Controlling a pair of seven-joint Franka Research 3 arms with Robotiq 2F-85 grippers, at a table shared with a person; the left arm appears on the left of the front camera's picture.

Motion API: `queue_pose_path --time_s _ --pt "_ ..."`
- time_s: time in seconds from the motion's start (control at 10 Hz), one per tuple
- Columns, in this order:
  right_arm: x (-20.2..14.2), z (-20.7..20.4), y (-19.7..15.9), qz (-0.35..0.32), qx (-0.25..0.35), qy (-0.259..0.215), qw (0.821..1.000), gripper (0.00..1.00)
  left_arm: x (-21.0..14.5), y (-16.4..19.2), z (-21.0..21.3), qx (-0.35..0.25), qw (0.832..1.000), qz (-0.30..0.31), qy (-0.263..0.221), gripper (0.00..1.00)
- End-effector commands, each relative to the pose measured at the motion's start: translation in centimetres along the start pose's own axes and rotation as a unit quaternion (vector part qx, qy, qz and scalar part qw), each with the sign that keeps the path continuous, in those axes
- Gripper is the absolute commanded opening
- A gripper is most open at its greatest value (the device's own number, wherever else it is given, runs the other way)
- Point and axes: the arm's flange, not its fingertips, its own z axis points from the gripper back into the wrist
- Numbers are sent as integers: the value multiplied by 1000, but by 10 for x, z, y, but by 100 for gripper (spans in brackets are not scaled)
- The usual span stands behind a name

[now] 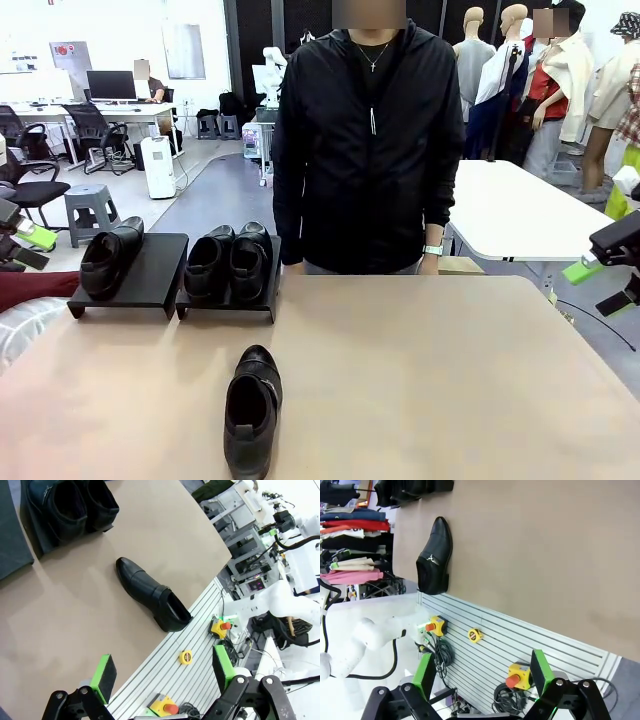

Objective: Organize the shoes by placing them on the stand.
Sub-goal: Place the Shoe from the middle of the table onto the Shoes Stand.

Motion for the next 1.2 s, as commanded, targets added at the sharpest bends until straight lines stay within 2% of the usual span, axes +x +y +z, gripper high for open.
queue_pose_path --time_s 0.0,0.8,0.9,1.0,1.1 --pt "1 2 4 4 13 -2 1000 100 -2 1 2 -2 1000 -10 4 100" --pt "1 2 4 4 13 -2 1000 100 0 0 0 0 1000 0 0 100" --pt "1 2 4 4 13 -2 1000 100 4 -8 4 35 993 115 7 100" --pt "1 2 4 4 13 -2 1000 100 -3 -43 -23 74 978 195 4 100" --pt "1 2 4 4 13 -2 1000 100 -12 -85 -63 126 970 205 48 100"
